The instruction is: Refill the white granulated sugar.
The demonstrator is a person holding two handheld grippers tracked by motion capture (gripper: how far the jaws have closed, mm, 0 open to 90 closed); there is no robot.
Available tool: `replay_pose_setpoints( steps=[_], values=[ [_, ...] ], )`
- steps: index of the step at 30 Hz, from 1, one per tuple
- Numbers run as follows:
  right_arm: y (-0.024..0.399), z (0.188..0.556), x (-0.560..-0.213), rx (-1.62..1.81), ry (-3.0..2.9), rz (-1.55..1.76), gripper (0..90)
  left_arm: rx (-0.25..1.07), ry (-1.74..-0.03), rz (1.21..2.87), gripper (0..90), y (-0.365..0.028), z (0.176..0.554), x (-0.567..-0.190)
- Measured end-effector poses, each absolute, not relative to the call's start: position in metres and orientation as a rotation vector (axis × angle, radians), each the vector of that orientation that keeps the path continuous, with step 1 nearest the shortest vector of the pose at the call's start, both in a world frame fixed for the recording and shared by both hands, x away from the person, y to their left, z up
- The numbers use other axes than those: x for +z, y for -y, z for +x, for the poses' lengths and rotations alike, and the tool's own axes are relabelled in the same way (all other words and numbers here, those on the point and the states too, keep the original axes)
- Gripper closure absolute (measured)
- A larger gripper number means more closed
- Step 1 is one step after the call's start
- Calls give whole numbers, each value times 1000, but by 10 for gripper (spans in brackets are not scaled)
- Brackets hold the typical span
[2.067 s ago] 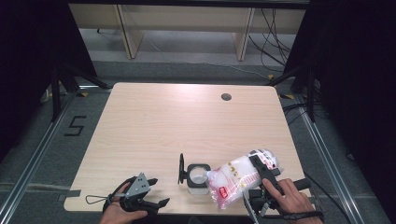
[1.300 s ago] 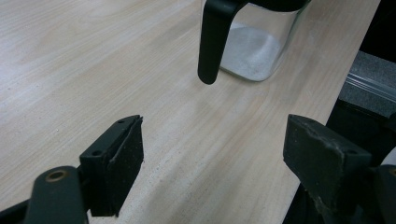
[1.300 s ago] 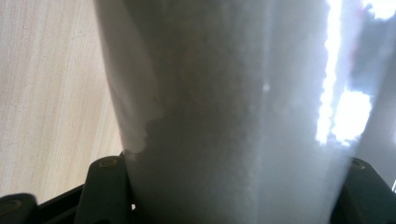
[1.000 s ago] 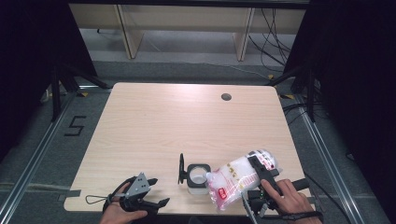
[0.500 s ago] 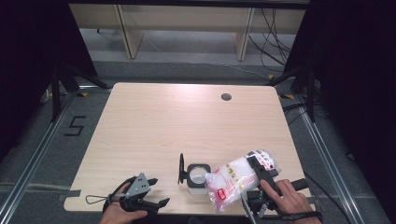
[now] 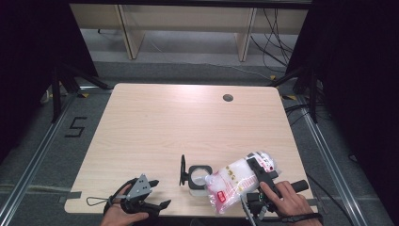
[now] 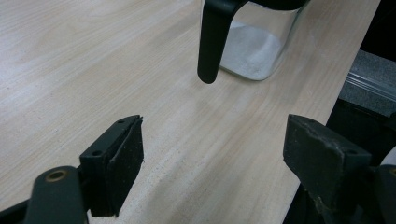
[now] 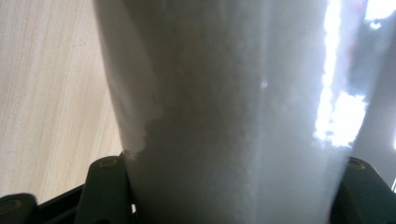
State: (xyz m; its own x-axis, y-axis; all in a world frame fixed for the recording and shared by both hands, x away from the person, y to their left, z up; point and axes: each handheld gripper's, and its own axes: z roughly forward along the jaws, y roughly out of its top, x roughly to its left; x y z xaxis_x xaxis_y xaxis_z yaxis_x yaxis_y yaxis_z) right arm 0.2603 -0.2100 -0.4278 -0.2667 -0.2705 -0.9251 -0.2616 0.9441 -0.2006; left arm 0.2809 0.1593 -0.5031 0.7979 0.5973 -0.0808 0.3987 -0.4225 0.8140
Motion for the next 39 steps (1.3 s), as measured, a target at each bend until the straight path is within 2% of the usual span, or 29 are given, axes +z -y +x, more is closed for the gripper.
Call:
replay_pose_setpoints(
  steps=[33,38,39],
  values=[
    [210,263,-430,-23,-1839,-439,412,279,-738,2065,197,-159,281,-503],
    [211,259,-433,-1,-1866,-334,412,274,-737,2069,197,-159,281,-503],
    [210,263,-430,-10,-1833,-427,412,274,-731,2067,198,-159,281,-503]
  ],
)
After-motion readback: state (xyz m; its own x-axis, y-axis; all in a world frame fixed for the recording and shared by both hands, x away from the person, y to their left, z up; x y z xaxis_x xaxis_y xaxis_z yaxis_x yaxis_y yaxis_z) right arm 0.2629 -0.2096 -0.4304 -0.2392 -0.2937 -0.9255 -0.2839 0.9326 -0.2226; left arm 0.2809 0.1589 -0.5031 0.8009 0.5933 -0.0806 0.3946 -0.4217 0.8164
